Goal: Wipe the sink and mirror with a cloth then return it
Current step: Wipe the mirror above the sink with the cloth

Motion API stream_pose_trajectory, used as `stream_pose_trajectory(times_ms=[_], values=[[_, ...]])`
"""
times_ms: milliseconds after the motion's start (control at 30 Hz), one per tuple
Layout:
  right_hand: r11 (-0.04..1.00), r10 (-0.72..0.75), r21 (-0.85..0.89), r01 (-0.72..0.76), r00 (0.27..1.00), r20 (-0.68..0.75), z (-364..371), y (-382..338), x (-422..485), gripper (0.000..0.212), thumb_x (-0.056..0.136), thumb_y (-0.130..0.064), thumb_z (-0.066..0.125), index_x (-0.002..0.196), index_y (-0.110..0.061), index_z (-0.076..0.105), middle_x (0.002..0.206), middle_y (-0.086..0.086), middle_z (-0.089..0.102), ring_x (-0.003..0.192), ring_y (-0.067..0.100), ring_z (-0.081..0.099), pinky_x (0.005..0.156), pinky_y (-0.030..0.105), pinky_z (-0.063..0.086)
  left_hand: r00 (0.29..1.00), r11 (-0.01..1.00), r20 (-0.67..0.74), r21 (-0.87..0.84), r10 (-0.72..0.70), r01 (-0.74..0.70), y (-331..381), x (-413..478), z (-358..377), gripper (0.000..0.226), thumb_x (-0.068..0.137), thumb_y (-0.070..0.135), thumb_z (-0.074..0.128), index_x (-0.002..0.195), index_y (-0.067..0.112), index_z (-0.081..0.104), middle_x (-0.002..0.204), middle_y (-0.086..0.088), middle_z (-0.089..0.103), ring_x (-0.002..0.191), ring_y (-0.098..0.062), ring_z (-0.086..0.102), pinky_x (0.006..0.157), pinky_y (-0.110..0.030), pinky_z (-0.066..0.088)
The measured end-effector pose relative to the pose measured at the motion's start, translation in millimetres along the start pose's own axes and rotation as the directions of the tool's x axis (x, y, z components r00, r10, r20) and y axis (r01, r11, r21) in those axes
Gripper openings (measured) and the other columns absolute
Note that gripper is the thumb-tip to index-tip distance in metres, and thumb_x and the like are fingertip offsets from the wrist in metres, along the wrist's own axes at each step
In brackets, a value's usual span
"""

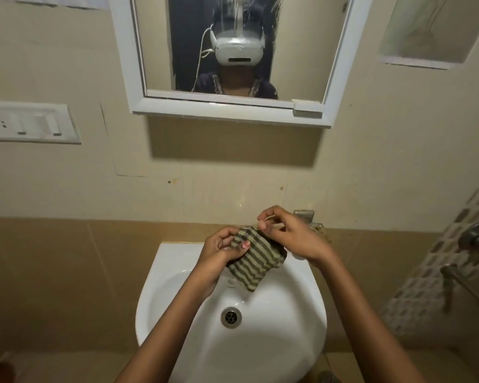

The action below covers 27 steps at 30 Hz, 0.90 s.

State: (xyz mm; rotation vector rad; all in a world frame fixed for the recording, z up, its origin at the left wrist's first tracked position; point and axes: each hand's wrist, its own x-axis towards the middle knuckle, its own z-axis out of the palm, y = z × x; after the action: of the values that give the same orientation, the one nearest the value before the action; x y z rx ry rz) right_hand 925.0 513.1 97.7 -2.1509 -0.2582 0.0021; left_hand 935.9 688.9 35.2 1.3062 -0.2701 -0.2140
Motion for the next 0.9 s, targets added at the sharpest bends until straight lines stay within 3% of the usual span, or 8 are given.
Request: stream_pose_trajectory(times_ms=[67,167,300,467,633,700,800,900], values=[[0.995,0.057,0.071,-0.066,0.990,0.129,2.2,5.1,-4.3,0.039,0.083,-0.036,0.065,0.116,-0.018,0.056,0.108,0.000,0.063,0.100,0.011,0.060,0.089,0.030,0.050,0.998,0.998,-0.047,-0.060,0.032,-0.034,0.7,2.2,-3.8,0.018,0.081,-0.005,0.065,0.090,0.011,0.061,0.083,-0.003,0.074,0.079,-0.019,0.067,0.068,-0.023,0.055],[0.995,0.080,0.045,-0.090,0.976,0.201,11.5,9.8,-5.1,0.058,0.072,-0.035,0.077,0.123,-0.018,0.054,0.114,-0.002,0.067,0.104,0.006,0.063,0.085,0.018,0.052,0.996,0.995,-0.049,-0.051,0.081,-0.083,2.0,4.8,-7.7,0.025,0.080,-0.006,0.064,0.095,0.014,0.060,0.086,0.000,0.075,0.079,-0.016,0.069,0.069,-0.024,0.057],[0.994,0.066,0.083,-0.074,0.994,0.089,17.2,5.1,2.0,0.031,0.069,-0.024,0.082,0.092,-0.018,0.062,0.080,-0.003,0.070,0.076,0.014,0.064,0.072,0.034,0.052,0.990,0.987,-0.022,0.084,0.139,-0.137,8.5,6.6,-9.6,0.032,0.078,-0.007,0.067,0.095,0.018,0.060,0.088,0.000,0.071,0.079,-0.007,0.068,0.069,-0.018,0.054],[0.996,0.089,0.012,-0.090,0.991,0.096,8.8,-7.2,9.0,0.029,0.063,-0.023,0.082,0.060,-0.025,0.054,0.046,-0.015,0.050,0.053,0.005,0.047,0.058,0.028,0.037,0.972,0.950,-0.106,0.256,0.210,-0.177,26.0,10.6,-9.5,0.036,0.066,-0.007,0.077,0.084,0.023,0.065,0.085,0.002,0.069,0.079,-0.012,0.062,0.069,-0.017,0.052],[0.960,0.206,0.161,-0.229,0.967,0.149,0.6,-18.6,12.6,0.026,0.070,-0.012,0.072,0.093,-0.001,0.064,0.094,0.020,0.072,0.090,0.036,0.068,0.081,0.051,0.052,0.969,0.931,-0.175,0.351,0.175,-0.105,37.7,23.9,-6.4,0.035,0.068,0.004,0.080,0.092,0.025,0.065,0.104,0.003,0.066,0.077,-0.012,0.054,0.072,-0.024,0.051],[0.918,0.227,0.304,-0.256,0.966,0.126,-3.8,-19.1,13.5,0.027,0.072,-0.007,0.068,0.098,0.001,0.064,0.098,0.024,0.072,0.093,0.039,0.068,0.092,0.055,0.048,0.953,0.918,-0.201,0.371,0.228,-0.142,44.4,31.0,-4.3,0.028,0.074,0.005,0.075,0.089,0.027,0.065,0.102,0.002,0.067,0.073,-0.012,0.059,0.069,-0.019,0.053],[0.839,0.191,0.522,-0.153,0.981,-0.020,-26.3,-35.5,16.8,0.029,0.074,-0.001,0.069,0.101,-0.001,0.061,0.088,0.017,0.074,0.080,0.031,0.070,0.085,0.051,0.053,0.855,0.846,-0.274,0.444,0.440,-0.294,80.1,38.2,-8.2,0.027,0.078,0.004,0.070,0.086,0.030,0.067,0.095,0.006,0.069,0.080,-0.014,0.064,0.068,-0.014,0.053],[0.791,0.096,0.602,0.113,0.948,-0.304,-68.5,-82.4,30.7,0.035,0.076,-0.005,0.071,0.109,-0.005,0.059,0.092,0.013,0.075,0.079,0.026,0.074,0.068,0.036,0.061,0.630,0.673,-0.319,0.574,0.708,-0.466,151.2,53.7,-18.4,0.029,0.081,-0.002,0.065,0.086,0.027,0.066,0.097,0.001,0.068,0.087,-0.007,0.063,0.077,-0.015,0.051]])
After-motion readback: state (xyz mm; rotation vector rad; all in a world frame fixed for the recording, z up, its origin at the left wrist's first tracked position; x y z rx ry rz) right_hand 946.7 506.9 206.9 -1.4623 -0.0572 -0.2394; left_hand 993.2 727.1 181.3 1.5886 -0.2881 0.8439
